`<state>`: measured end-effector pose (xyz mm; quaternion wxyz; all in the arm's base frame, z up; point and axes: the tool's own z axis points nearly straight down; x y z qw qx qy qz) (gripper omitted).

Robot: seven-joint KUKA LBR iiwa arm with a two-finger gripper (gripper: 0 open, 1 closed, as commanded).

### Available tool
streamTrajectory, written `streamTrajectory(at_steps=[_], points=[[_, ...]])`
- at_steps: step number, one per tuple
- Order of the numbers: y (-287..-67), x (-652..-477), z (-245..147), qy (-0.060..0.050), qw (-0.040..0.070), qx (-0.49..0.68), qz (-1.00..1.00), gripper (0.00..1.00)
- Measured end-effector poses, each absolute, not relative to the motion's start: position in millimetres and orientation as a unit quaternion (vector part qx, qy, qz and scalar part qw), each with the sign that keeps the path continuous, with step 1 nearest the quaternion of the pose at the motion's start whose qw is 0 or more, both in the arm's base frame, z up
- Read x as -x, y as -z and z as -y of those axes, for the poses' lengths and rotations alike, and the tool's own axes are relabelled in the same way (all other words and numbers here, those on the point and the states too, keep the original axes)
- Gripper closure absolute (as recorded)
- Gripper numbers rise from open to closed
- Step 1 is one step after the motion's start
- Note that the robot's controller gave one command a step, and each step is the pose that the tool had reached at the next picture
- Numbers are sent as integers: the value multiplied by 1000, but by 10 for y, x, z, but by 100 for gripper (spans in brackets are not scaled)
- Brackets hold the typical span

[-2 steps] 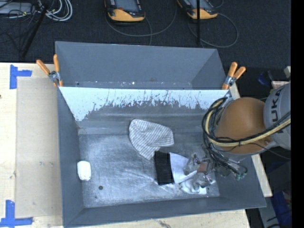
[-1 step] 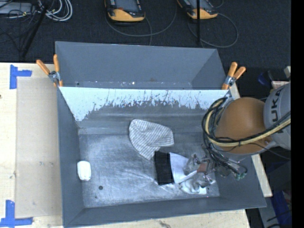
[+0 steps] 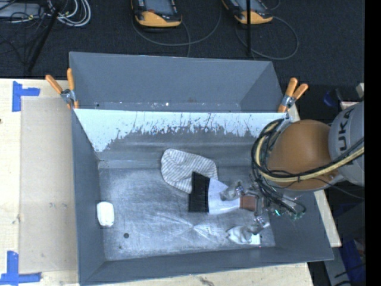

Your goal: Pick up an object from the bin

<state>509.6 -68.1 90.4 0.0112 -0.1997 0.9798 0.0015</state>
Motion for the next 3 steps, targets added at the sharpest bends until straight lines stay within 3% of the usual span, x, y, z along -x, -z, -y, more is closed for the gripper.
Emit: streamTrajectory(at_steps=[1,2,3], points=[[-905,-5096,681,-1,11,200,-980,0],[-842,-5348,634,-4,-24,207,-978,0],[-837,-5817,900,-12,-24,186,-982,100]])
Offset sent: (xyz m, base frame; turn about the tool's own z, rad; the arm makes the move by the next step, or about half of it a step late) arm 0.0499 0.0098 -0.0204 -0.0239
